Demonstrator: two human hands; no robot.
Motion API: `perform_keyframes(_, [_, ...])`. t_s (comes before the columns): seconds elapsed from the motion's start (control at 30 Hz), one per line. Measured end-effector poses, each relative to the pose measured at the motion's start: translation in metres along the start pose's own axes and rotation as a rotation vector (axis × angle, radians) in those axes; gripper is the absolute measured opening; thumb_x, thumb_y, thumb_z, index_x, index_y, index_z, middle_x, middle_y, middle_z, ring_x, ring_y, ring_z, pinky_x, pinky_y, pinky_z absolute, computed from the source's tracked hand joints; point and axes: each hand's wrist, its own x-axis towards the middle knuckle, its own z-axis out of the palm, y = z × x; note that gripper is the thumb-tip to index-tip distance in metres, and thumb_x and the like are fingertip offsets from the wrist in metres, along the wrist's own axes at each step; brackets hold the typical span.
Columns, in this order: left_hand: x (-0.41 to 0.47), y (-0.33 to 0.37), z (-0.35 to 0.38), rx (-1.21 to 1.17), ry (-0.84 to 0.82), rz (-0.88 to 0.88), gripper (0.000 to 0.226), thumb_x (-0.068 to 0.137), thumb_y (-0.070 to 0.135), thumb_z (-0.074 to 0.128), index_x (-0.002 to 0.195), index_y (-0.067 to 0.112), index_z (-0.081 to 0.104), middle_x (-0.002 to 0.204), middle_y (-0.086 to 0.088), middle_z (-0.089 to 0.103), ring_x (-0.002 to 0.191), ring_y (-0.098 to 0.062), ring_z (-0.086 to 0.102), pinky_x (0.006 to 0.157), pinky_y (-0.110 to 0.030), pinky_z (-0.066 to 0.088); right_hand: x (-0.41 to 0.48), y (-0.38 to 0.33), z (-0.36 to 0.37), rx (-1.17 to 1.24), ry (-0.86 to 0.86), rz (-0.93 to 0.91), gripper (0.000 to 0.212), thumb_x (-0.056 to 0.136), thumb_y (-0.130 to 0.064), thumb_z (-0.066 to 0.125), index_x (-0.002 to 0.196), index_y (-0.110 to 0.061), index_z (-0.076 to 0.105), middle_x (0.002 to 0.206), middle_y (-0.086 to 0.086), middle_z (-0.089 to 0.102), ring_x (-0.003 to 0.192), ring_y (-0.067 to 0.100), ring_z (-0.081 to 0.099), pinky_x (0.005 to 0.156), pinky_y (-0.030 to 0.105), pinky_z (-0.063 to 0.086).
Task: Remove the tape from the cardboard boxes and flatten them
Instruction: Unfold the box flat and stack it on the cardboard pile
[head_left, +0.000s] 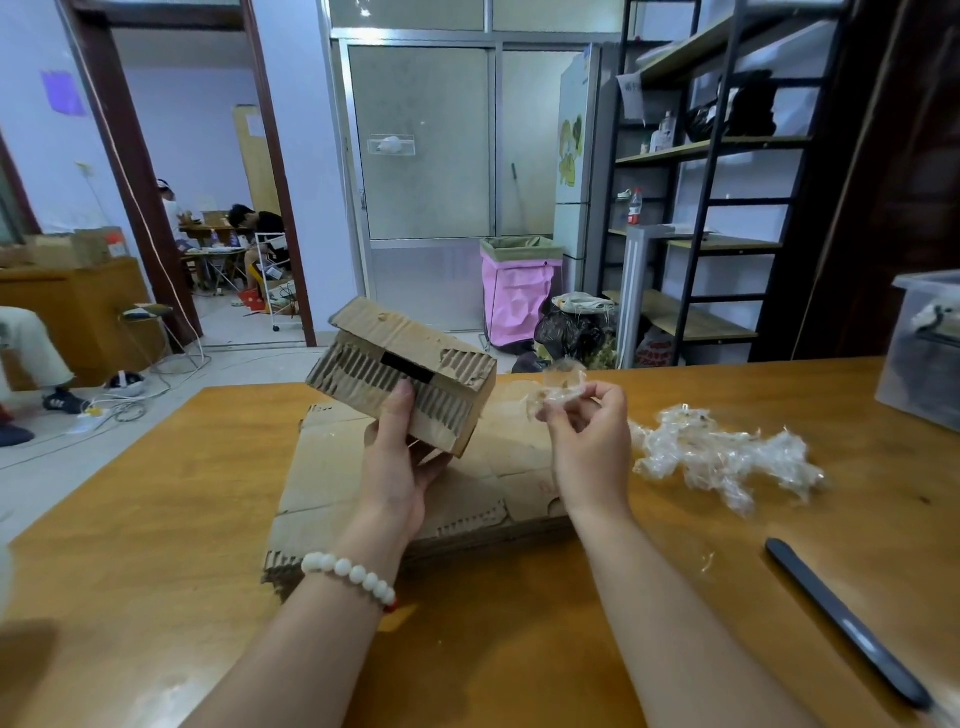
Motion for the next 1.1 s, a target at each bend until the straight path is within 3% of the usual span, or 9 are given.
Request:
perform_keyframes(0.13, [-0.001,0.001,0.000,0.017,0.051,0.052,0.084,0.068,0.056,0.058,0.138,0.013,0.040,0.129,-0.011,0.056,0.110,-0.022,0.056,0.092,-0.048,0.049,-0.003,-0.011,0.003,0.325,-0.214,0.158,0.020,0.093,-0.005,0.054,0.096,-0.020,0.042,0.099,0.009,0.067,0.087,0.015,0.068,0.080,0.031,0.056])
perform_keyframes(0.33, [0.000,0.002,-0.002,0.025,0.109,0.073,0.075,0.080,0.048,0.059,0.143,0.013,0.034,0.121,-0.007,0.057,0.104,-0.017,0.057,0.088,-0.047,0.050,-0.007,-0.012,0.004,0.515,-0.533,0.279,0.022,0.092,0.005,0.049,0.096,-0.017,0.048,0.087,-0.001,0.069,0.086,0.015,0.067,0.088,0.044,0.051])
perform_keyframes(0.5, [-0.001,0.002,-0.001,0.032,0.140,0.055,0.078,0.082,0.045,0.061,0.146,0.014,0.027,0.121,-0.003,0.055,0.104,-0.014,0.055,0.098,-0.050,0.047,-0.012,-0.012,0.005,0.465,-0.620,0.208,0.024,0.089,0.009,0.052,0.088,-0.014,0.043,0.092,0.007,0.064,0.089,0.019,0.063,0.085,0.036,0.052])
perform_keyframes(0.6, [0.000,-0.001,-0.001,0.050,0.142,0.063,0.075,0.086,0.043,0.060,0.146,0.015,0.025,0.116,0.002,0.055,0.104,-0.012,0.055,0.102,-0.051,0.045,-0.011,-0.011,0.005,0.447,-0.623,0.186,0.024,0.088,0.010,0.052,0.087,-0.012,0.043,0.091,0.008,0.062,0.090,0.020,0.061,0.083,0.034,0.051])
perform_keyframes(0.7, [-0.001,-0.004,-0.001,0.083,0.117,0.076,0.100,0.066,0.054,0.064,0.148,0.018,0.020,0.124,0.000,0.052,0.112,-0.015,0.054,0.106,-0.052,0.041,-0.011,-0.008,0.010,0.474,-0.540,0.249,0.015,0.092,-0.001,0.053,0.098,-0.012,0.046,0.100,0.007,0.064,0.097,0.021,0.063,0.085,0.042,0.052])
perform_keyframes(0.83, [-0.001,-0.007,-0.005,0.067,0.093,0.104,0.104,0.066,0.054,0.071,0.147,0.021,0.015,0.119,0.005,0.052,0.108,-0.006,0.052,0.109,-0.051,0.038,-0.004,-0.002,0.010,0.402,-0.357,0.306,0.041,0.086,-0.017,0.065,0.123,-0.020,0.047,0.114,0.009,0.063,0.102,0.018,0.064,0.081,0.039,0.057])
perform_keyframes(0.9, [-0.001,-0.007,-0.005,0.018,0.109,0.122,0.103,0.068,0.048,0.073,0.147,0.020,0.013,0.120,0.004,0.051,0.108,-0.007,0.051,0.110,-0.051,0.038,0.000,0.003,0.008,0.283,-0.263,0.319,0.043,0.088,-0.021,0.064,0.128,-0.017,0.049,0.122,0.008,0.059,0.104,0.016,0.061,0.080,0.034,0.057])
perform_keyframes(1.0, [0.001,-0.007,-0.004,0.012,0.125,0.144,0.105,0.062,0.042,0.070,0.146,0.020,0.011,0.118,0.005,0.049,0.111,-0.011,0.050,0.112,-0.048,0.036,0.000,0.008,0.011,0.222,-0.223,0.354,0.035,0.093,-0.022,0.059,0.126,-0.014,0.054,0.123,0.007,0.058,0.100,0.013,0.059,0.078,0.031,0.057])
perform_keyframes(1.1, [0.006,-0.011,-0.004,0.082,0.136,0.164,0.106,0.067,0.038,0.074,0.146,0.020,0.006,0.124,0.001,0.049,0.123,-0.019,0.046,0.113,-0.047,0.034,-0.004,0.005,0.015,0.168,-0.278,0.269,0.022,0.091,-0.027,0.061,0.111,-0.016,0.063,0.136,0.003,0.048,0.113,0.017,0.054,0.093,0.037,0.051])
